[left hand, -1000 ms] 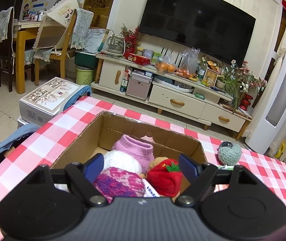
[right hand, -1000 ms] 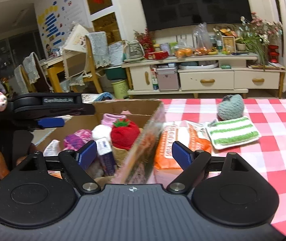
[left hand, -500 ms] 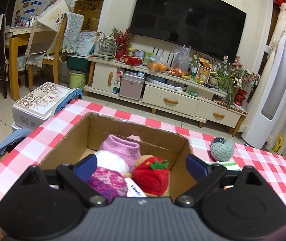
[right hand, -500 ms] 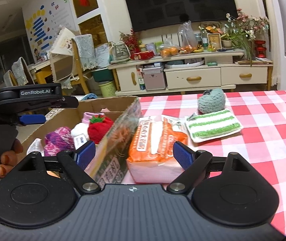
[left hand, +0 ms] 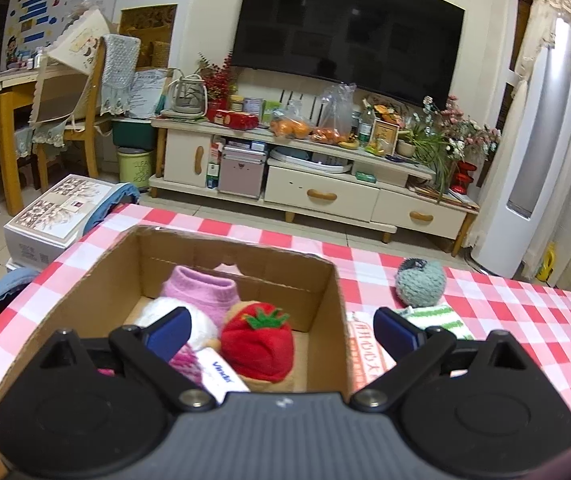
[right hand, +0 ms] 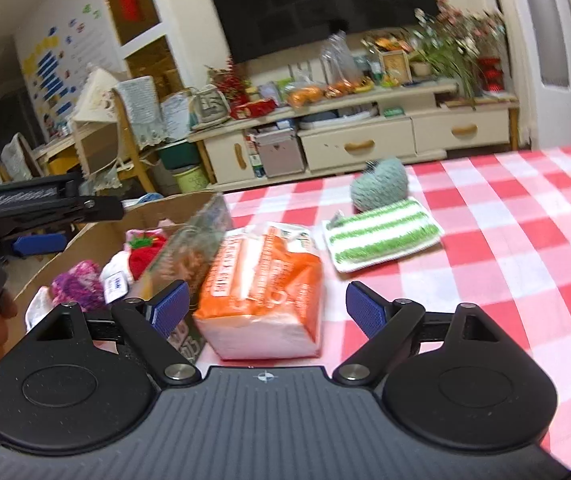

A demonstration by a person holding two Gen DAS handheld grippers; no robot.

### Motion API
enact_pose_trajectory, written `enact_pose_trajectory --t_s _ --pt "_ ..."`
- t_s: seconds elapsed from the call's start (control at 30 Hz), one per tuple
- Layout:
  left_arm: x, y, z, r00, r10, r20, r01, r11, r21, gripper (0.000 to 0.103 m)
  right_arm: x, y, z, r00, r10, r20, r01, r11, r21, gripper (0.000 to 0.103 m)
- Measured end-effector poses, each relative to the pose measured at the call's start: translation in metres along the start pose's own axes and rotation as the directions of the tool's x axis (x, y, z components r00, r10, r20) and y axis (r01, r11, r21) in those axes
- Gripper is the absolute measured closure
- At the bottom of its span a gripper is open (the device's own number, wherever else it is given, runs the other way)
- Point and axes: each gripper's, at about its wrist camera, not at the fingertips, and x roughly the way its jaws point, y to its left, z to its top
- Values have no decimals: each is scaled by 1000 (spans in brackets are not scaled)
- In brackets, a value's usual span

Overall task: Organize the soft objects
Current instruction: 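Move both grippers back from the box to the table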

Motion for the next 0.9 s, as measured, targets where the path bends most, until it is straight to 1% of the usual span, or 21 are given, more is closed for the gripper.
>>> enact_pose_trajectory --t_s 0.3,0.4,0.53,0.63,0.7,0.77,0.83,0.9 --pt "-1 -23 -5 1000 -19 2 19 999 47 5 19 -46 8 999 -49 5 47 987 157 0" --pt "-3 -29 -7 1000 -27 0 27 998 53 5 32 -61 17 998 -65 24 59 982 178 0" --pt "-2 -37 -8 999 -41 -10 42 998 52 5 57 -77 25 996 -83 45 76 987 139 0" --pt "-1 -43 -10 999 -51 -17 52 997 63 5 79 -82 32 994 -103 33 100 991 86 0" --pt "0 -47 -11 998 -57 -21 58 996 72 5 94 -87 37 994 -107 30 105 992 72 0" --pt "1 -51 -12 998 -61 -28 63 995 81 5 108 -87 43 995 -95 28 94 995 42 0" --pt "2 -55 -13 997 -70 -36 73 993 89 5 124 -84 51 993 -115 15 115 993 7 0" --pt "2 -59 -14 996 -74 -40 78 992 98 5 140 -84 58 993 -121 10 121 993 2 0"
